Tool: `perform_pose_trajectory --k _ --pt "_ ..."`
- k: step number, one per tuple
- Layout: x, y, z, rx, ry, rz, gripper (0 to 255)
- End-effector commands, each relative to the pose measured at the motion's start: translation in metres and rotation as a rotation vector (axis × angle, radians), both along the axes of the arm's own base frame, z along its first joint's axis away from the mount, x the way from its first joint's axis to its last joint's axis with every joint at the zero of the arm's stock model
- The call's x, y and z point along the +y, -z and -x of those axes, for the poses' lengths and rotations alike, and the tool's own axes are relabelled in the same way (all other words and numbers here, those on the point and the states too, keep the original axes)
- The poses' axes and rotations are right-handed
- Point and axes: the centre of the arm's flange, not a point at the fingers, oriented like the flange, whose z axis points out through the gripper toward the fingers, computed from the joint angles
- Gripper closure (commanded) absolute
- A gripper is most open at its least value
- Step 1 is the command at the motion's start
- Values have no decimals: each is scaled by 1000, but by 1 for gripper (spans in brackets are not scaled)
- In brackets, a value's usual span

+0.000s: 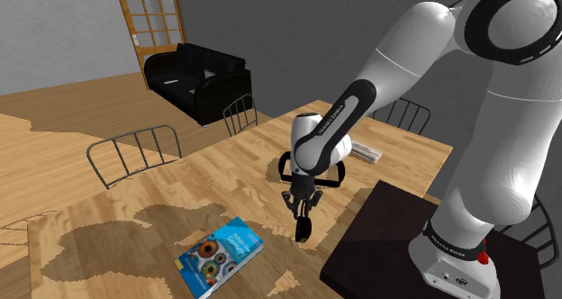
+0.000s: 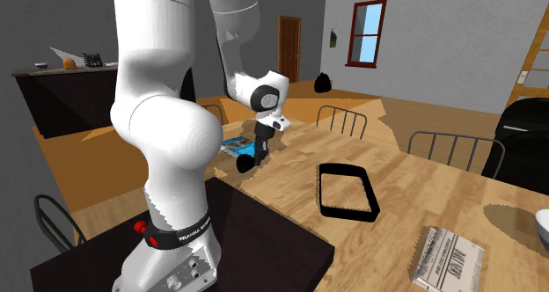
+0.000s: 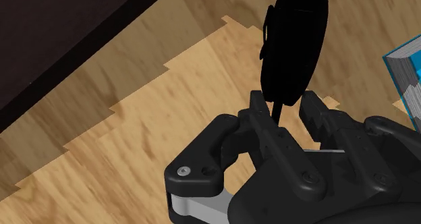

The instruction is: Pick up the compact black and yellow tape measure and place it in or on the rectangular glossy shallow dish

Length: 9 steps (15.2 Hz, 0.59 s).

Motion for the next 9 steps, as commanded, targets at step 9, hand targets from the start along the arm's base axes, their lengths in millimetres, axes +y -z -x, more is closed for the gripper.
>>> perform_pose_trajectory --k 9 --pt "0 -51 1 0 0 0 255"
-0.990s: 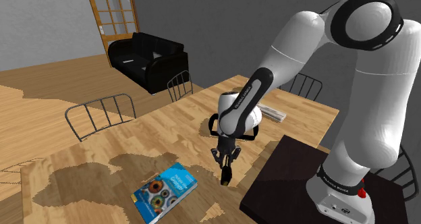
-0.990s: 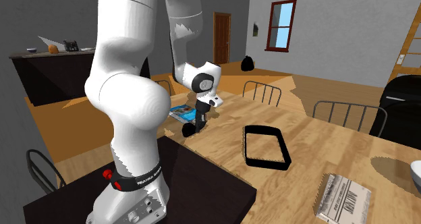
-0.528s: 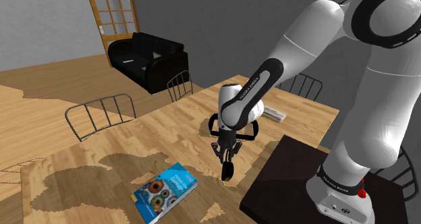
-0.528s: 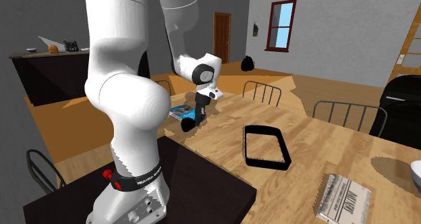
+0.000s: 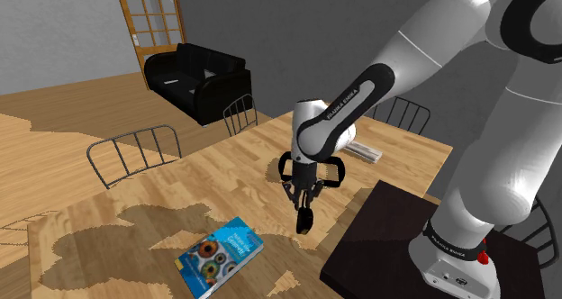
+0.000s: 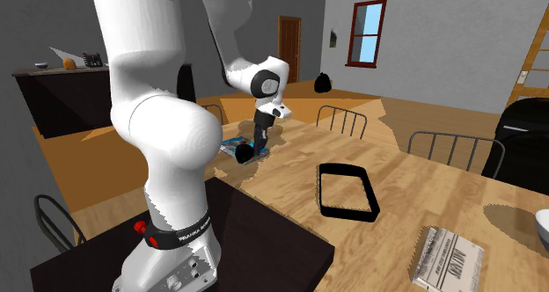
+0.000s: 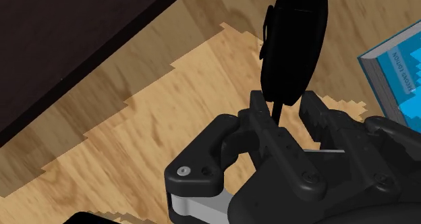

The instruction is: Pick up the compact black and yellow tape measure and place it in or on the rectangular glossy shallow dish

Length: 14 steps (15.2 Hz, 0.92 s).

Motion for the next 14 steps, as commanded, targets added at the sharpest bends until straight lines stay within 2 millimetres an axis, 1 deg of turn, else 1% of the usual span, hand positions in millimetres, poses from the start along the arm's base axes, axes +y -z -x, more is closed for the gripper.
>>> perform_pose_trajectory --k 1,14 --pt "-12 -6 -6 0 0 0 255" --pt "-165 -2 -84 0 0 0 255"
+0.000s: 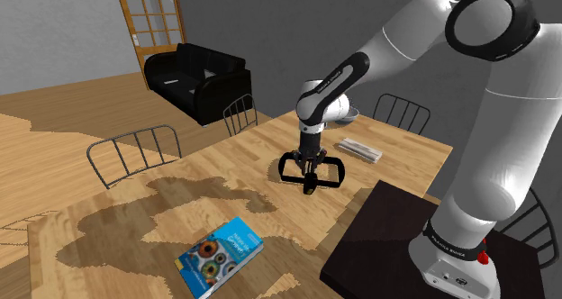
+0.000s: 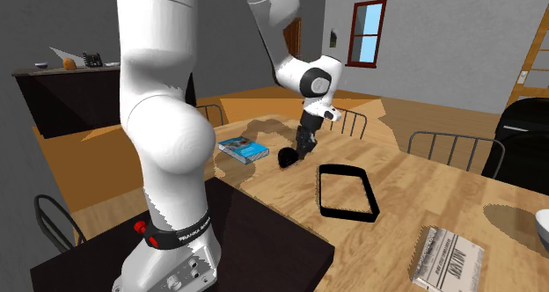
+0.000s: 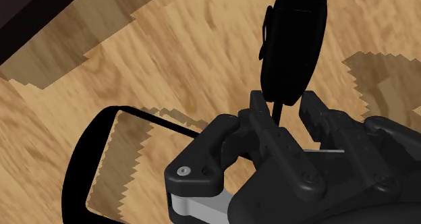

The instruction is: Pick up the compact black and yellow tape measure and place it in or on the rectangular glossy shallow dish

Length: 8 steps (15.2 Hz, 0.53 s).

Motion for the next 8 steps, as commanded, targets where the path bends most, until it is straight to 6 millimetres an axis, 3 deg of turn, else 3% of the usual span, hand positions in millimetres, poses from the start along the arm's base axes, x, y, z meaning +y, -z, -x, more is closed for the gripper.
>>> perform_pose_trajectory --k 1,8 --pt "-25 2 -12 0 -1 1 255" --pt "-107 4 -54 0 -1 1 255"
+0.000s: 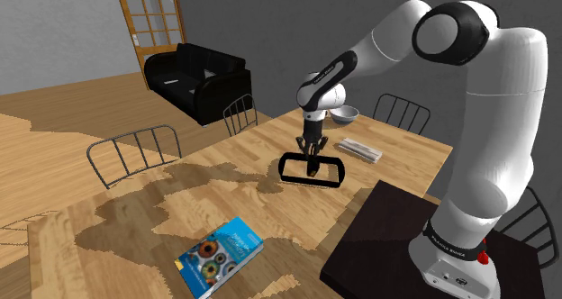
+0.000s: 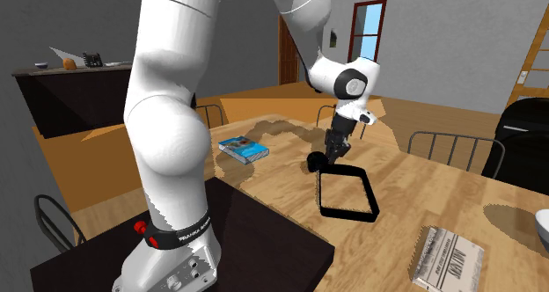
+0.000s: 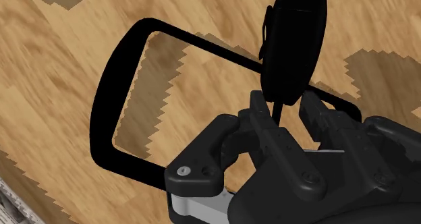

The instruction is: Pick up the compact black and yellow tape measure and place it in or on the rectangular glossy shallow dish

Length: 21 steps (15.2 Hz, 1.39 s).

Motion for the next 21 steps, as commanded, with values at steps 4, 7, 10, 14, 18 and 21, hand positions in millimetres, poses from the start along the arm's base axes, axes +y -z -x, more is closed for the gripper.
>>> perform_pose_trajectory --k 4,7,10,14,18,21 --pt "-60 1 -31 0 -1 0 255" --pt "-60 17 -31 0 -1 0 255" --pt "-60 33 -31 0 -1 0 255" --pt "-60 54 -31 0 -1 0 255" --pt "-60 63 -31 0 -1 0 255" --pt "-60 63 -31 0 -1 0 255"
